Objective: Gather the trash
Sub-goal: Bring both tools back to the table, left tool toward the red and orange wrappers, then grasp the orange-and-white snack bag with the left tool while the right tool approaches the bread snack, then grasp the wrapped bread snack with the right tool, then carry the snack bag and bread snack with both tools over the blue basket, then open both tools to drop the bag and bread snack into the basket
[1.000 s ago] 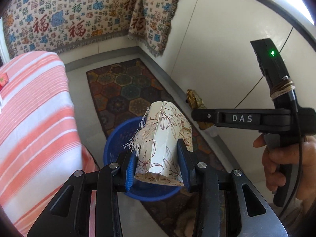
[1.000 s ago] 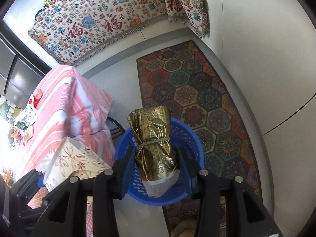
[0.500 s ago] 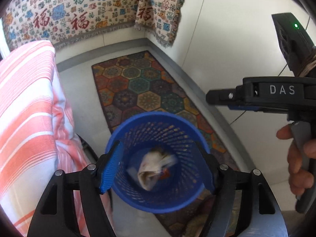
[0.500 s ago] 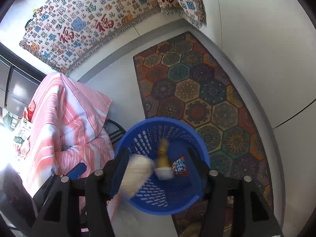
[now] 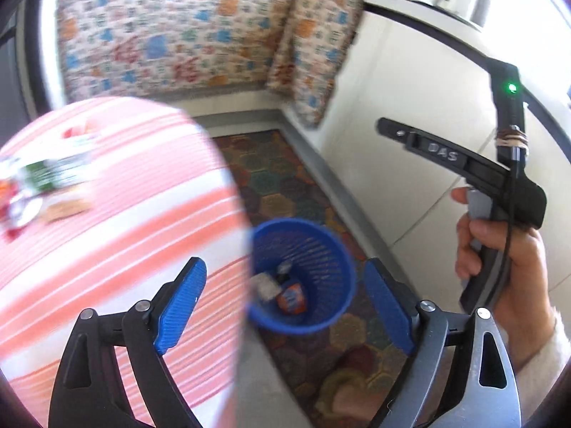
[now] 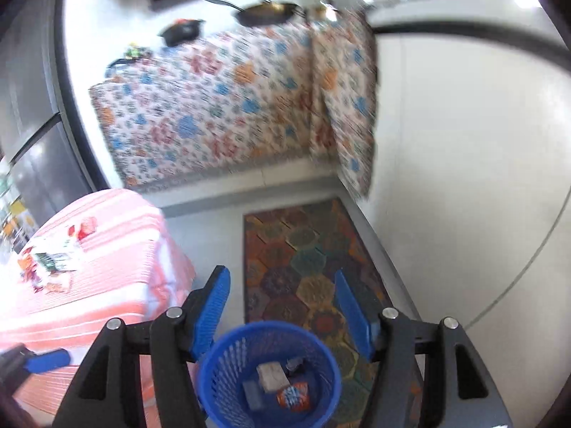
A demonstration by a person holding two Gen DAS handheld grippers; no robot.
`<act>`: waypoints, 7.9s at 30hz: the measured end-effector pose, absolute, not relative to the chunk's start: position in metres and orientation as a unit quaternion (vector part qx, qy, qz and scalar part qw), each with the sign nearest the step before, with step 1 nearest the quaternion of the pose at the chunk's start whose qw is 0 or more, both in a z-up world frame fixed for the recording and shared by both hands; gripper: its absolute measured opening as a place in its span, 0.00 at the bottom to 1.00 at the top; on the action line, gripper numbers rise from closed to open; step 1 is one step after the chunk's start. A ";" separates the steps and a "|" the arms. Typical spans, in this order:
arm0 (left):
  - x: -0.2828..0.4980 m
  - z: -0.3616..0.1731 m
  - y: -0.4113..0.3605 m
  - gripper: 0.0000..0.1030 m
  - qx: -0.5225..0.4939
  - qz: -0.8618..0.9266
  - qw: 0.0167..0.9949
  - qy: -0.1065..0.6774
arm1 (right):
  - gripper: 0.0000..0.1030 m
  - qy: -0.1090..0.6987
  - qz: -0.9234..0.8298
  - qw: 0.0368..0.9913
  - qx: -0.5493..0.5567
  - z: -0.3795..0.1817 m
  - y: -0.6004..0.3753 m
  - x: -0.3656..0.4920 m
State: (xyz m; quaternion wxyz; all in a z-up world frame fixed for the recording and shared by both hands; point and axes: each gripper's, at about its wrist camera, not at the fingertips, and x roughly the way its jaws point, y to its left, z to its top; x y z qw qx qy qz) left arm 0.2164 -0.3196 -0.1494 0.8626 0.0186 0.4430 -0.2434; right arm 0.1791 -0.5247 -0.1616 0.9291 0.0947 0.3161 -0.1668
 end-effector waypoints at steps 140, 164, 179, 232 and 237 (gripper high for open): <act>0.300 -0.223 0.021 0.97 0.021 -0.003 0.890 0.455 | 0.95 0.461 0.182 0.859 -0.129 -0.196 -0.186 0.343; 0.281 -0.213 0.030 0.97 0.010 -0.032 0.889 0.457 | 0.62 0.544 0.140 0.824 -0.074 -0.182 -0.189 0.318; 0.286 -0.206 0.022 0.59 0.036 -0.049 0.892 0.448 | 0.23 0.590 0.150 0.787 -0.104 -0.214 -0.151 0.337; 0.274 -0.242 -0.426 0.57 0.044 -0.303 0.821 0.482 | 0.18 0.503 -0.118 0.829 0.214 -0.246 -0.570 0.205; 0.278 -0.254 -0.435 0.58 0.065 -0.297 0.825 0.476 | 0.18 0.510 -0.114 0.821 0.228 -0.263 -0.582 0.209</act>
